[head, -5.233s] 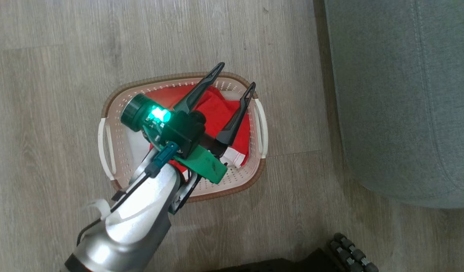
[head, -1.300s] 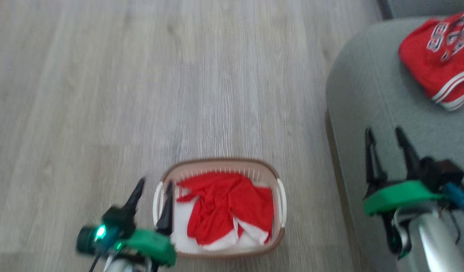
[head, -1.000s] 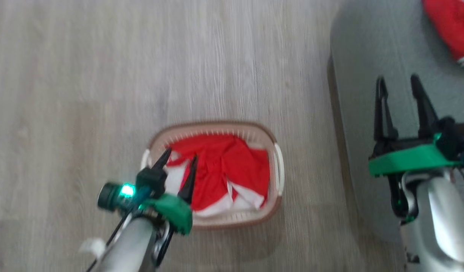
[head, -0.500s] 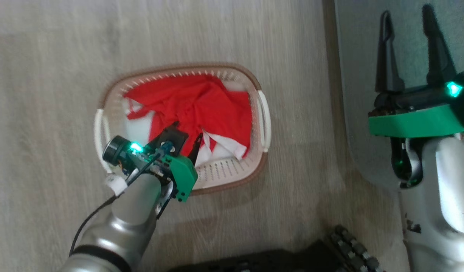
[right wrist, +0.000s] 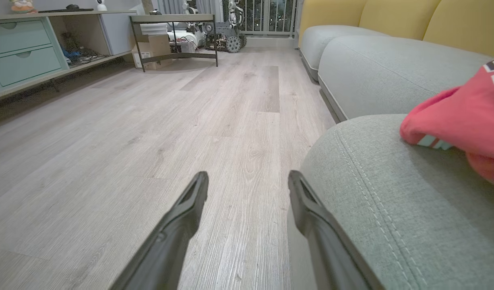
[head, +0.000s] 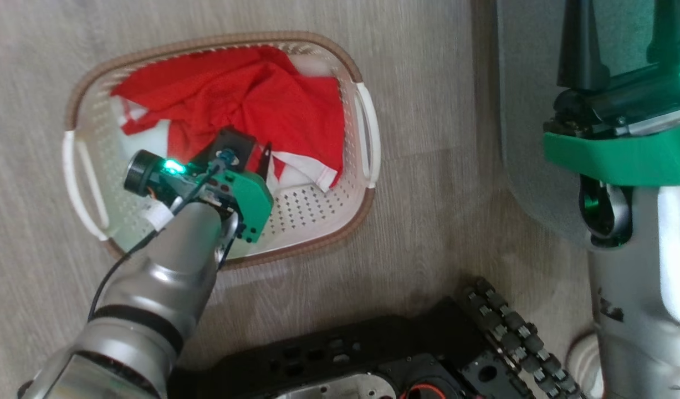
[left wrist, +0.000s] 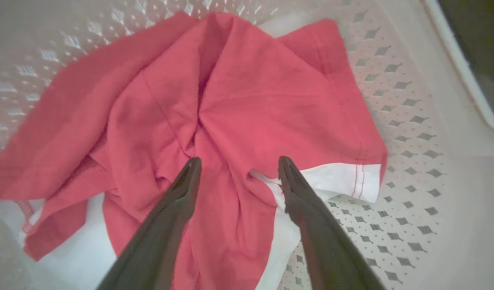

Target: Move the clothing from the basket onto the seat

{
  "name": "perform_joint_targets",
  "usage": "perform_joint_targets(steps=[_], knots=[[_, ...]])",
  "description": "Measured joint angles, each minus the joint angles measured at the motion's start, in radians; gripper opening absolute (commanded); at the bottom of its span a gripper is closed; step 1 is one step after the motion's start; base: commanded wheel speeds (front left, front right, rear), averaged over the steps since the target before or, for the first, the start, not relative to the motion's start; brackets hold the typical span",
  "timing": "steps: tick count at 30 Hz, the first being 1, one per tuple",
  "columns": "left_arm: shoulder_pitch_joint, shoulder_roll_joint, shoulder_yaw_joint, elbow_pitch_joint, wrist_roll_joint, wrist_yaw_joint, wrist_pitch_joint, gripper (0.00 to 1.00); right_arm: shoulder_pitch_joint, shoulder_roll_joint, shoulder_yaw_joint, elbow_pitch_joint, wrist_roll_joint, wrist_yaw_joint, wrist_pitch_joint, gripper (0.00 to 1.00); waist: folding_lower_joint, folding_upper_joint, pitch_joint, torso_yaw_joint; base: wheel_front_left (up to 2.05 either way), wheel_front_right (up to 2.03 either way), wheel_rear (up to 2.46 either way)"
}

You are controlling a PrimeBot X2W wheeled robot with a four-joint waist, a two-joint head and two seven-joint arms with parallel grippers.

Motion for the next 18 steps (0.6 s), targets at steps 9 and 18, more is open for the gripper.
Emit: perform_joint_targets(steps=[9,18], knots=[[-0.072,0.000,-0.003,0.078,-0.032,0.043,0.005,1.00,0.000,0.000,0.007,-0.058,0.000,0.000,0.000,1.00,0.0000,0.0000,0.068,-0.032,0.00,0.00,0.00],[-0.089,0.000,-0.022,0.093,-0.072,0.042,0.002,0.00,0.000,0.000,-0.002,-0.059,0.000,0.000,0.000,1.00,0.0000,0.0001,0.066,-0.035,0.00,0.00,0.00]])
